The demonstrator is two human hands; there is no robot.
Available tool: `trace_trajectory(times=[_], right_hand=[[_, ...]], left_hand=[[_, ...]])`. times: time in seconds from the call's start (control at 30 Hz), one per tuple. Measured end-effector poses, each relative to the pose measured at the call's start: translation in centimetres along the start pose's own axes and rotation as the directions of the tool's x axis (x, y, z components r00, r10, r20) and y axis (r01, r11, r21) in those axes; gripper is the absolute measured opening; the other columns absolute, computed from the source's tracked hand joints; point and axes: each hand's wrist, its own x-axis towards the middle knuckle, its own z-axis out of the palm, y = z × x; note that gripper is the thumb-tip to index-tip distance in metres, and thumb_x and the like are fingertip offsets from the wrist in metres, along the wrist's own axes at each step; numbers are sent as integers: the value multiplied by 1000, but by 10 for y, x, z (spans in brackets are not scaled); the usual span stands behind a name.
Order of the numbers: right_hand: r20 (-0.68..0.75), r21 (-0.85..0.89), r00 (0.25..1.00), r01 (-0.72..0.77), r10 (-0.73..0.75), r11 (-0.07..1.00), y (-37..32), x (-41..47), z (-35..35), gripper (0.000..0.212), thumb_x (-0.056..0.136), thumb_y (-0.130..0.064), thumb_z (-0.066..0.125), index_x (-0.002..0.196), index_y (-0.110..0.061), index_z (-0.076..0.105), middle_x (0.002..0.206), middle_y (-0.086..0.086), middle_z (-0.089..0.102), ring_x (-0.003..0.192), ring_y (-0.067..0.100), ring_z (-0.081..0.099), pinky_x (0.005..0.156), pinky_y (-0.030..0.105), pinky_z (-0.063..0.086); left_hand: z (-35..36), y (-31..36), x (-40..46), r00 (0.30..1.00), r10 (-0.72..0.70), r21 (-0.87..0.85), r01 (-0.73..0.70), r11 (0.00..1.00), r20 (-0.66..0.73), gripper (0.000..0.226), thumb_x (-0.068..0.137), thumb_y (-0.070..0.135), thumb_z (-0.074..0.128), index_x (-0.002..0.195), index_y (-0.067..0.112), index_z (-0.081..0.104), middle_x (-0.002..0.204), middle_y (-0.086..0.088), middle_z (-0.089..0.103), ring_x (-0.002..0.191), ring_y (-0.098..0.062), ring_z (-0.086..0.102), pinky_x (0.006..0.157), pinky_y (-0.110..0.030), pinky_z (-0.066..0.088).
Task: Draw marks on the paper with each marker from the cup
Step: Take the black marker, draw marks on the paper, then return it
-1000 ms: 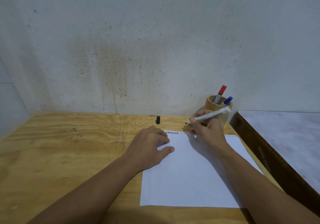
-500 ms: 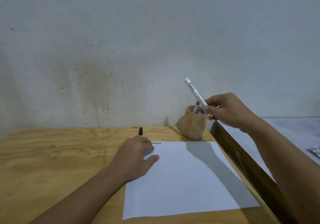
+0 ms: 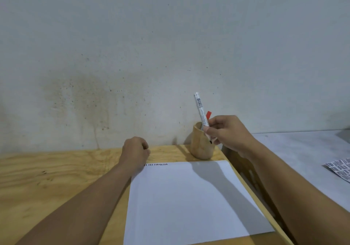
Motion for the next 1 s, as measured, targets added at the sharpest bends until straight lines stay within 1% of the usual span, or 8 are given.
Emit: trace_trajectory(times=[0.07, 0.17, 0.27, 0.4, 0.67, 0.73, 0.9, 1.0], right_hand=[[-33, 83, 999, -9, 12, 996, 0, 1, 1, 15, 84, -15, 73, 91, -1, 72, 77, 15, 73, 61, 19, 65, 68, 38, 59], [-91, 191, 995, -19, 37, 981, -2, 4, 0, 17, 80, -5, 71, 90, 9, 68, 80, 23, 73, 61, 21, 68, 66, 36, 60], [-92, 318, 995, -5, 36, 948, -3, 4, 0, 15, 78, 2, 70, 88, 12, 67, 91, 32, 71, 78, 32, 75, 67, 30, 62], [-101, 468, 995, 30, 19, 883, -3, 3, 2, 26, 74, 10, 72, 95, 21, 60, 99, 44, 62, 92, 49, 68, 76, 40, 62], [-128, 488, 992, 67, -5, 870, -1, 0, 5, 25, 75, 6, 74, 89, 21, 59, 96, 44, 62, 94, 53, 66, 88, 60, 54], [-120, 479, 993, 64, -6, 876, 1, 0, 5, 25, 76, 4, 75, 90, 20, 62, 96, 41, 65, 92, 48, 69, 87, 53, 57], [-104, 430, 995, 55, -11, 901, 4, -1, 1, 18, 76, -8, 80, 88, 3, 74, 88, 22, 76, 76, 24, 73, 62, 26, 54], [-95, 402, 995, 47, -9, 915, 6, -2, -2, 14, 74, -11, 81, 85, -4, 75, 85, 14, 78, 74, 19, 73, 64, 30, 48]], left_hand=[[0, 5, 1, 1000, -24, -111, 23, 994, -7, 13, 74, 2, 72, 64, 9, 68, 71, -12, 70, 65, -23, 67, 63, -31, 57], [-2, 31, -5, 996, -50, -445, 76, 892, 71, 6, 72, 1, 74, 68, 5, 71, 62, -6, 66, 52, -14, 59, 43, -17, 49], [-7, 66, -13, 969, -24, -757, 208, 620, 246, 5, 75, -2, 72, 79, 0, 70, 69, -12, 67, 61, -20, 62, 52, -17, 53], [-9, 93, -20, 905, 9, -855, 398, 332, 425, 11, 79, -11, 62, 87, -6, 67, 75, -15, 70, 69, -22, 69, 66, -25, 60], [0, 107, -25, 889, 65, -850, 410, 329, 454, 11, 81, -11, 60, 80, -3, 68, 78, -17, 68, 68, -21, 68, 70, -27, 60], [1, 110, -25, 888, 71, -851, 408, 329, 454, 10, 81, -10, 60, 82, -4, 68, 79, -18, 68, 67, -21, 67, 70, -27, 60], [1, 112, -24, 888, 68, -849, 408, 337, 454, 7, 80, -6, 63, 82, -3, 69, 75, -16, 69, 65, -18, 66, 66, -25, 60], [0, 115, -26, 882, 59, -838, 421, 346, 467, 6, 80, -5, 64, 81, -4, 69, 71, -14, 68, 58, -16, 66, 59, -22, 58]])
